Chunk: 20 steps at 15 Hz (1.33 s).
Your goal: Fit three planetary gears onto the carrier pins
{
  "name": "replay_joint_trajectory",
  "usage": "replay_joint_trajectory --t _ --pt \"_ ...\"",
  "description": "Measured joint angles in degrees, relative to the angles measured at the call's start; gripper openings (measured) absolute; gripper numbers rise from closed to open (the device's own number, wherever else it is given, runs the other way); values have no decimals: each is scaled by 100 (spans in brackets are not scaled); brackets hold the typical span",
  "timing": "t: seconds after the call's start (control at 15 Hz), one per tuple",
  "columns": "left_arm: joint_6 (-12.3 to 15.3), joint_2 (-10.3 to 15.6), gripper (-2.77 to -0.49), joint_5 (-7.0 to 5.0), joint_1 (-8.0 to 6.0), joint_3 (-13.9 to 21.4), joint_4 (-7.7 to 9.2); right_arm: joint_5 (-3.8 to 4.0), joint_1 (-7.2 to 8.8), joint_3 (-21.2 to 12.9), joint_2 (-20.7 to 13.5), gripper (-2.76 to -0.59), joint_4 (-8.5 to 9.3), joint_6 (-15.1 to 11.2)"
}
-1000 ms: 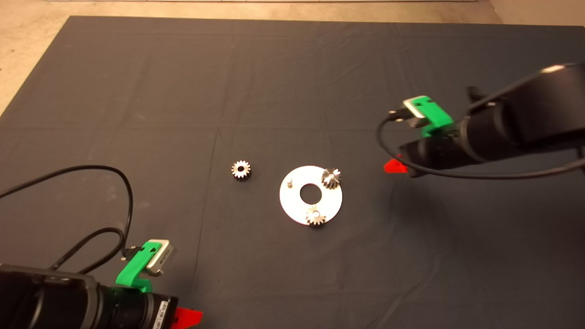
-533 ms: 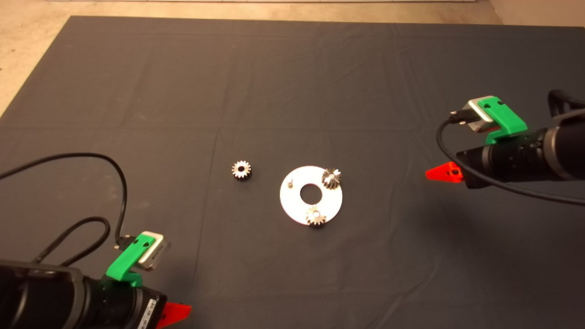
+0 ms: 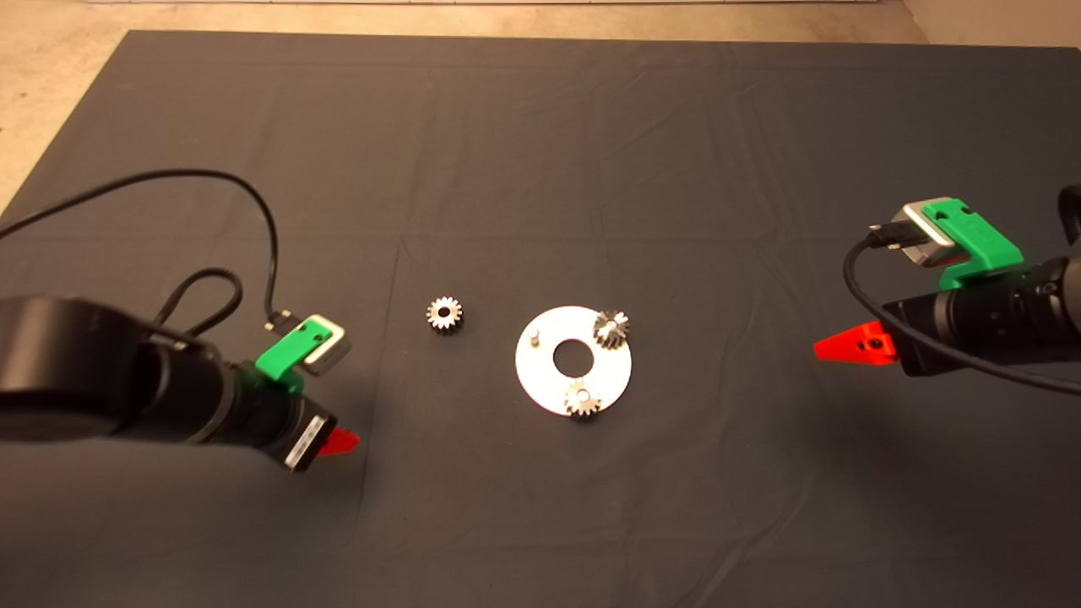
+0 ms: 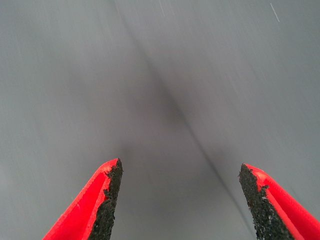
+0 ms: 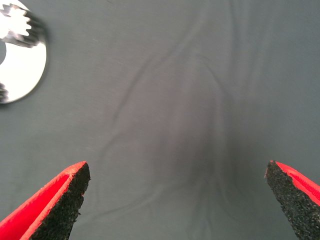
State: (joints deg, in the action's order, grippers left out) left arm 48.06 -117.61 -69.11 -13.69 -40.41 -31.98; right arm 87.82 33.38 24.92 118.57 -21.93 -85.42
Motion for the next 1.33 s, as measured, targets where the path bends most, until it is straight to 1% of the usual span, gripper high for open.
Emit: replay_joint_trajectory --t 0.07,0.13,0.2,0.27,0.33,0.4,0.47,0.53,0.67,0.8,0.87,0.93,1.0,1.07,1.13,1.2,1.33 --pt "-292 -212 -163 84 -2 -346 9 7 0 -1 -21 -74 36 -2" --pt "-584 -458 -163 125 0 -647 12 1 -2 -1 -16 -74 67 -2" --pt "-868 -721 -163 147 0 -884 82 -5 0 -6 -16 -73 93 -5" --pt "-1108 -981 -163 135 0 -1062 174 -12 -4 -9 -16 -73 112 -5" --pt "-1257 -1192 -163 107 0 -1167 276 -15 -11 -12 -19 -73 129 -7" --pt "-1309 -1326 -163 52 0 -1222 361 2 -35 -12 -19 -73 165 -12" --pt "-1323 -1379 -163 22 -2 -1271 417 2 -69 -15 -19 -74 193 -16" --pt "-1326 -1381 -163 -40 -2 -1325 417 7 -88 -22 -21 -74 210 -16" --pt "-1334 -1433 -163 -214 -2 -1430 417 -9 -140 -23 -14 -74 217 -16" --pt "-1458 -1571 -163 -275 -33 -1502 434 -17 -194 -23 -2 -73 223 -16" --pt "-1545 -1641 -163 -283 -100 -1554 439 -6 -251 -23 -13 -74 234 -16" --pt "-1598 -1655 -163 -326 -225 -1587 439 -1 -286 -23 -14 -74 243 -16" --pt "-1651 -1643 -163 -454 -376 -1614 439 -1 -295 -23 -12 -73 247 -16" --pt "-1715 -1614 -163 -567 -500 -1646 439 -6 -293 -23 1 -74 247 -16" --pt "-1728 -1588 -163 -638 -567 -1661 436 -12 -301 -23 3 -74 247 -13" --pt "-1733 -1572 -163 -708 -590 -1661 439 -12 -319 -23 3 -74 247 -16" --pt "-1733 -1583 -163 -711 -603 -1661 439 -9 -343 -23 1 -74 249 -13"
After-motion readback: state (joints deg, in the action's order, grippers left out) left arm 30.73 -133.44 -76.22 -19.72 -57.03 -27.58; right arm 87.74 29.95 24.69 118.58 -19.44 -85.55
